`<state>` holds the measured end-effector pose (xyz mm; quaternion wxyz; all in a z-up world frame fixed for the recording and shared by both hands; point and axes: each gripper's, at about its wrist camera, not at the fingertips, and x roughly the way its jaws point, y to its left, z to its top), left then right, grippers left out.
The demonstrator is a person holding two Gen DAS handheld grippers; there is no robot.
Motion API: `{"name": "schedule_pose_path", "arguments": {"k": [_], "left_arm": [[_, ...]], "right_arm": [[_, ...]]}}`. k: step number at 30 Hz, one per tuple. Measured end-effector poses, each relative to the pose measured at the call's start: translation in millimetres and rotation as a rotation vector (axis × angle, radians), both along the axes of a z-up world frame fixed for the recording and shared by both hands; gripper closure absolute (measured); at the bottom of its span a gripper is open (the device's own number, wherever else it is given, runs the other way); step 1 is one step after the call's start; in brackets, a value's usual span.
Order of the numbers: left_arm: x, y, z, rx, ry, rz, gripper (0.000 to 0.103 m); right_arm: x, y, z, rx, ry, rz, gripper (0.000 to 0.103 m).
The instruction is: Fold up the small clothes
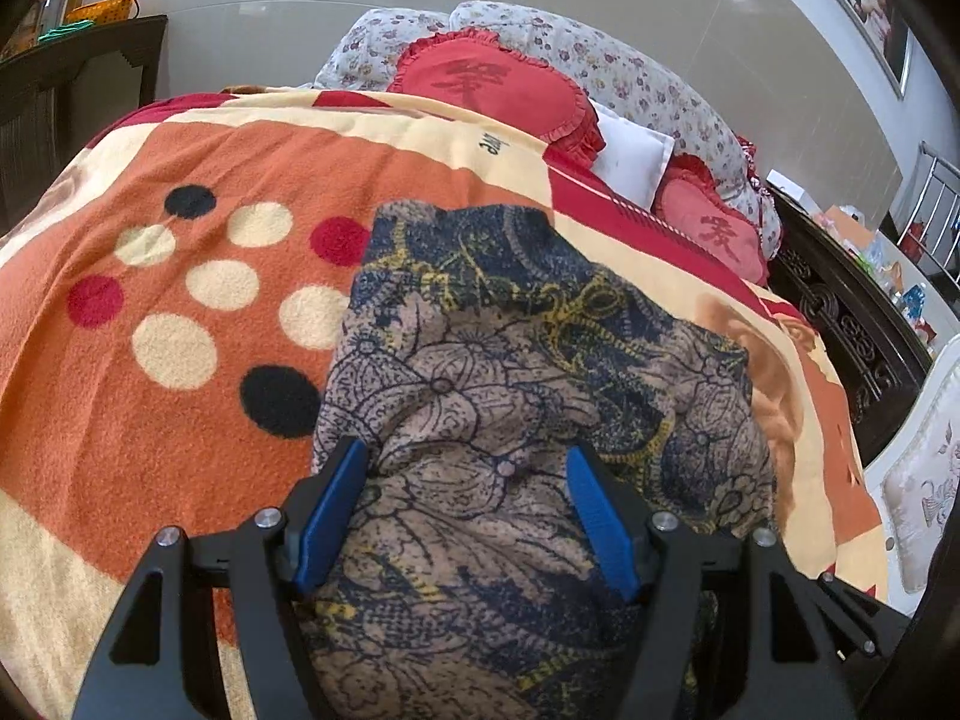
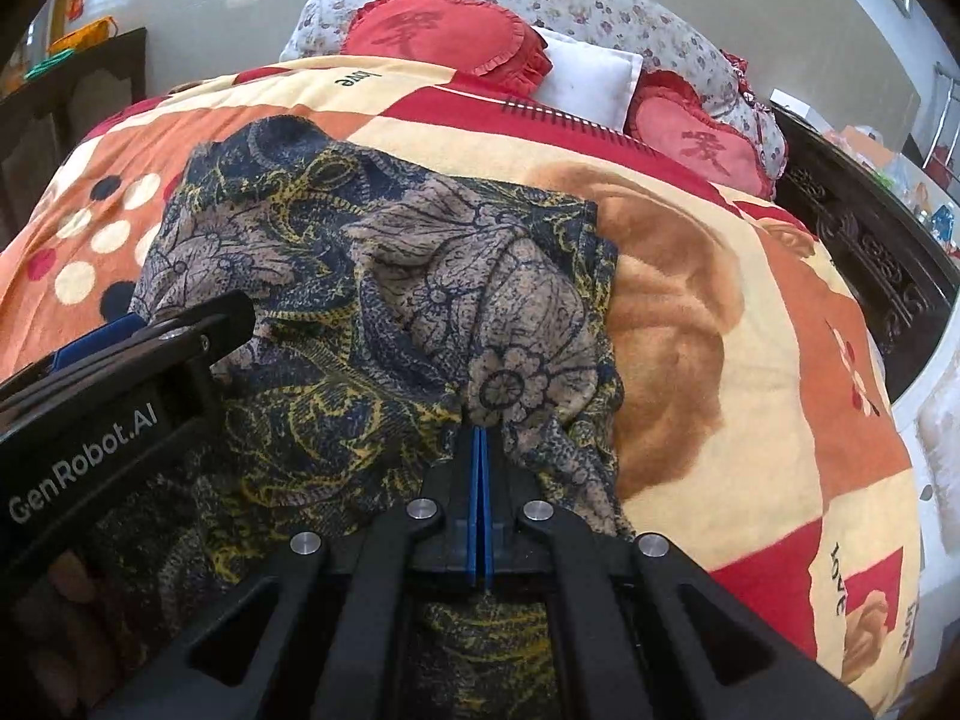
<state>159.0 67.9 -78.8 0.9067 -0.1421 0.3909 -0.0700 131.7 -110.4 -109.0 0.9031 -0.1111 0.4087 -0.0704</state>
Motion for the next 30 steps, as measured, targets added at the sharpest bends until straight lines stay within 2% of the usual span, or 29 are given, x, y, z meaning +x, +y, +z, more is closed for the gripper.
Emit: {"name": "schedule_pose_path", "arguments": {"k": [30], "left_arm": [[0.2, -0.1, -1.2, 0.001, -0.001, 0.001, 0.031]], "right_arm": [[0.6, -0.6, -0.8, 0.013, -0.007, 0.001, 0.083]]}}
